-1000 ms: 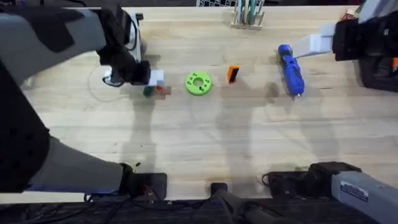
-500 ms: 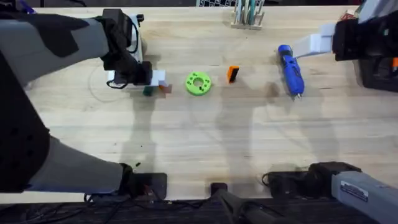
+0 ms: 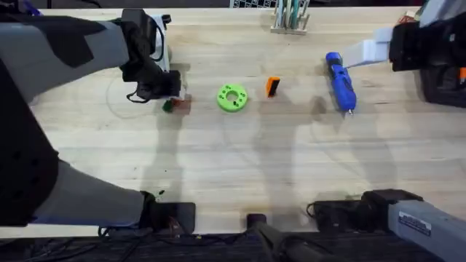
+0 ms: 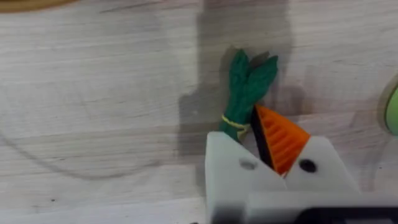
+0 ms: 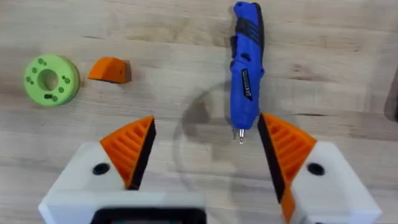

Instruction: Pick up the gripper from the table and insert it into the empty holder that is missing its gripper. Then pick up a screw, insert it into the mounting hole, and use the screwdriver to tighten it. Finally, clean up the table by picking up the vegetable and placing it into the bucket.

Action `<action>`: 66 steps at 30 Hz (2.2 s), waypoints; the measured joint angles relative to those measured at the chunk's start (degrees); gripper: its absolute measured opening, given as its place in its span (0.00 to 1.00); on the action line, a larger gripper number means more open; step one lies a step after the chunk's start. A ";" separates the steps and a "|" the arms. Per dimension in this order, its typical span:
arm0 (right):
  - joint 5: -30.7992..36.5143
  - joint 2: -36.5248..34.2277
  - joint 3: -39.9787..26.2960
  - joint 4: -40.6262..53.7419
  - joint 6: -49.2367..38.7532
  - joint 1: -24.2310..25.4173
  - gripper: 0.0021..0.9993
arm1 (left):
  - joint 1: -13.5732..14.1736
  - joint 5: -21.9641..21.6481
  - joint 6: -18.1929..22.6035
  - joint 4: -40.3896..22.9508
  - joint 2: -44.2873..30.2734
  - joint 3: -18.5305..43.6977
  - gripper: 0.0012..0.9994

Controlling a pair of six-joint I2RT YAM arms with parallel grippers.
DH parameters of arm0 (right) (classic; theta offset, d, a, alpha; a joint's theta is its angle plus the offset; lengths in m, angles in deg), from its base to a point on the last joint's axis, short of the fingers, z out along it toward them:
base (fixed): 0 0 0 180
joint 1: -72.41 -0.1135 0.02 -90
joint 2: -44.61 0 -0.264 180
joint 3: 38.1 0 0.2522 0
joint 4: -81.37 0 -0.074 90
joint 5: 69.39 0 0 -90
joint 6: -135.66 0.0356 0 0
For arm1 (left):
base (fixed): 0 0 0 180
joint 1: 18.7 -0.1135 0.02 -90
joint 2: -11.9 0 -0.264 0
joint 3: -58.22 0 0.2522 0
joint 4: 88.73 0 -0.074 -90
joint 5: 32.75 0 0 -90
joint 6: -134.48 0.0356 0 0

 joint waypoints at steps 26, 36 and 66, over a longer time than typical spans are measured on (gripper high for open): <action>0.00 0.00 0.00 0.00 0.00 0.00 0.99 | -0.11 -1.92 -0.44 -11.92 18.95 7.21 0.01; 0.00 0.00 0.00 0.02 0.00 0.00 0.99 | -0.11 -1.95 -0.46 -13.14 20.15 7.19 0.01; 0.00 0.01 0.00 0.00 0.00 0.00 0.99 | -0.11 -2.44 -0.66 -22.23 20.15 7.19 0.99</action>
